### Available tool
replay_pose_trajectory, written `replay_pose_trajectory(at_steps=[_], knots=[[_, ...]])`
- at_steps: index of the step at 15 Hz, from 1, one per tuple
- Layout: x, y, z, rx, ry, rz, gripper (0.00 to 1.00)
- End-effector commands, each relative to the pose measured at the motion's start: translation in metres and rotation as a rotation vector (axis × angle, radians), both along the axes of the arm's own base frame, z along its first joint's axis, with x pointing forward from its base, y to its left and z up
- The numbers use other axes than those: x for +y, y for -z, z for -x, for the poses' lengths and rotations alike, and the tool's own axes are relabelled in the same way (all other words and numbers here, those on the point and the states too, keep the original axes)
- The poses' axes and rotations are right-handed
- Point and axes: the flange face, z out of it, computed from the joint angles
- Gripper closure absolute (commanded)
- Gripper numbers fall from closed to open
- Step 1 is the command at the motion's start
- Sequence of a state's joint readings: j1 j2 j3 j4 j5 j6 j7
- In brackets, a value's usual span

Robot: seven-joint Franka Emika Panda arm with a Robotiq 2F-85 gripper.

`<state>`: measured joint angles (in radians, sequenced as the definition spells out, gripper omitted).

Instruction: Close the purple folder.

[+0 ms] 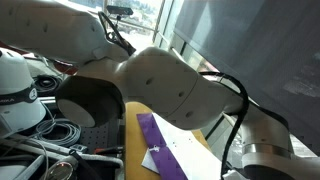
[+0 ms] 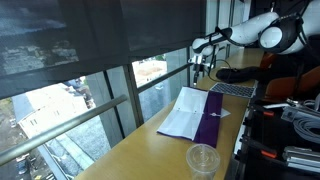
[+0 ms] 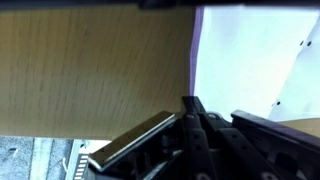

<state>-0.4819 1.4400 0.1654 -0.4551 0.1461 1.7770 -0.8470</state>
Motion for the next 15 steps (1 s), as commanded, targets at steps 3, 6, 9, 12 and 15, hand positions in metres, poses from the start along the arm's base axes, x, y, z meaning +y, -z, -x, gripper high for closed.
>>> replay_pose_trajectory(at_steps=[3, 6, 9, 12, 15], knots=[[-0.008, -0.080, -0.007, 0.012, -0.009, 0.144, 1.00], [-0.001, -0.130, -0.014, 0.024, -0.056, 0.305, 1.00], [0.020, -0.170, -0.022, 0.058, -0.112, 0.458, 1.00], [0.068, -0.190, -0.042, 0.047, -0.192, 0.596, 1.00], [0.131, -0.179, -0.059, 0.045, -0.264, 0.624, 1.00]])
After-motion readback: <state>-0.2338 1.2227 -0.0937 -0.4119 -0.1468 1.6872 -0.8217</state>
